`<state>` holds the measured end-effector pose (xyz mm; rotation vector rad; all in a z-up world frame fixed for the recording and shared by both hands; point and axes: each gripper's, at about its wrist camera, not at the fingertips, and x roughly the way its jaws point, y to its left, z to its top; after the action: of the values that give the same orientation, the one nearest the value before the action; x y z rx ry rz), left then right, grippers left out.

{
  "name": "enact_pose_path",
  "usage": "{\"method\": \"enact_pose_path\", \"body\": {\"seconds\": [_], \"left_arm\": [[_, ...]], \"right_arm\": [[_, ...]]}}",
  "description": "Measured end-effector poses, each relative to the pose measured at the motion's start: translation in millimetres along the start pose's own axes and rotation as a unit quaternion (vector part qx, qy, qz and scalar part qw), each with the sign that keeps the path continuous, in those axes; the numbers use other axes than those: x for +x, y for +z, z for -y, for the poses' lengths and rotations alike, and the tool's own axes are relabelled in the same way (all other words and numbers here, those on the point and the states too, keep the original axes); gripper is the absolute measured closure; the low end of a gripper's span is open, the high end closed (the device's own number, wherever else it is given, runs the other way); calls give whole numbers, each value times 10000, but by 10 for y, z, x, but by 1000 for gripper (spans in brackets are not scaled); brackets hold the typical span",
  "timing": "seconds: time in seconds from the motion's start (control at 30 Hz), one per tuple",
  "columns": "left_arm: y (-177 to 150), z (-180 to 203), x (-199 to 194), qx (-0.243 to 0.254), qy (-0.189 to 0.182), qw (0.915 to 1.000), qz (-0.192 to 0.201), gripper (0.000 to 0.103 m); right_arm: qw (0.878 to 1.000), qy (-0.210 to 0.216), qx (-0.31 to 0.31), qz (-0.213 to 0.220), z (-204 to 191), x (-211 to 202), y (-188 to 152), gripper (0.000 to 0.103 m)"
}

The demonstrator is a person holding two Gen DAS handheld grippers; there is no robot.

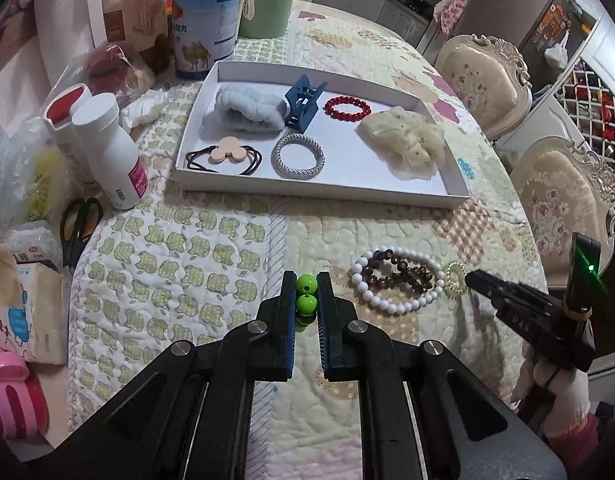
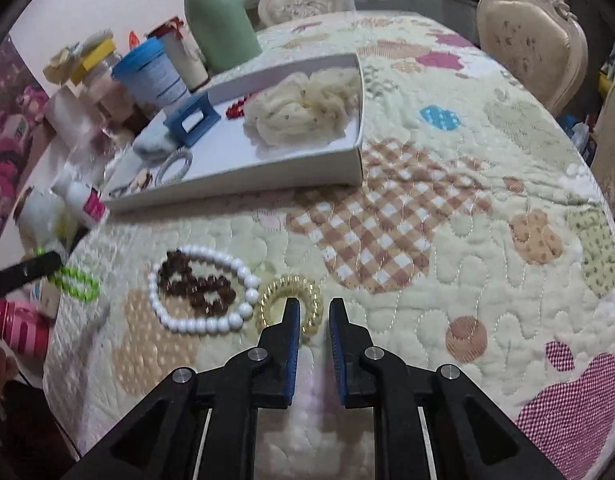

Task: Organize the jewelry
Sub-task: 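Grasp the gold coil hair tie with right tool while left tool lifts the green bracelet, then carry the green bracelet and gold coil into the tray and open both tools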

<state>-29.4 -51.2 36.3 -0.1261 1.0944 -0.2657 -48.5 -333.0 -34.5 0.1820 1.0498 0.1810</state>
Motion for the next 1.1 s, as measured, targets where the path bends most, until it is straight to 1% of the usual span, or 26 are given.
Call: {"method": "enact_pose_path", "body": {"seconds": [0.03,0.1,0.13,0.17,0.23,0.27,0.37,0.5,0.6,0.73,0.93,1.1], "left_arm": [[-3,-11,-2,-13,1,10000,2,95],[-14,-29,-1,-33,18,10000,-1,95],[-21,-33,1,-39,18,10000,-11,95],[-28,-32,4,-42,20,10000,-20,95],[-37,-23,9,-42,45,10000,-39,95],[-43,-17,11,-40,62,10000,-54,95],[-49,28,-39,-23,103,9999,3,95],[-31,78,-168,-34,114,9997,197,95],[-11,87,-267,-44,172,9994,303,95],[24,94,-395,-23,272,9987,434,95],[158,140,-530,80,356,9975,598,95],[346,229,-575,264,422,9960,744,95]], "right_arm": [[10000,-17,-53,2,-14,2,3,89],[9994,-229,-209,-152,-80,71,25,89],[9991,-246,-263,-207,-96,109,23,89],[9993,-182,-270,-195,-118,119,17,89],[9987,-251,-426,-124,-168,129,-5,90],[9987,-214,-441,-100,-168,122,-18,94],[9995,4,-329,6,-120,40,-29,94],[9991,263,-158,297,-42,-258,27,94],[9979,377,-211,479,-74,-445,82,94],[9955,622,-302,643,-195,-593,169,94],[9928,804,-538,700,-411,-654,242,94],[9912,785,-716,787,-530,-730,339,94]]}}
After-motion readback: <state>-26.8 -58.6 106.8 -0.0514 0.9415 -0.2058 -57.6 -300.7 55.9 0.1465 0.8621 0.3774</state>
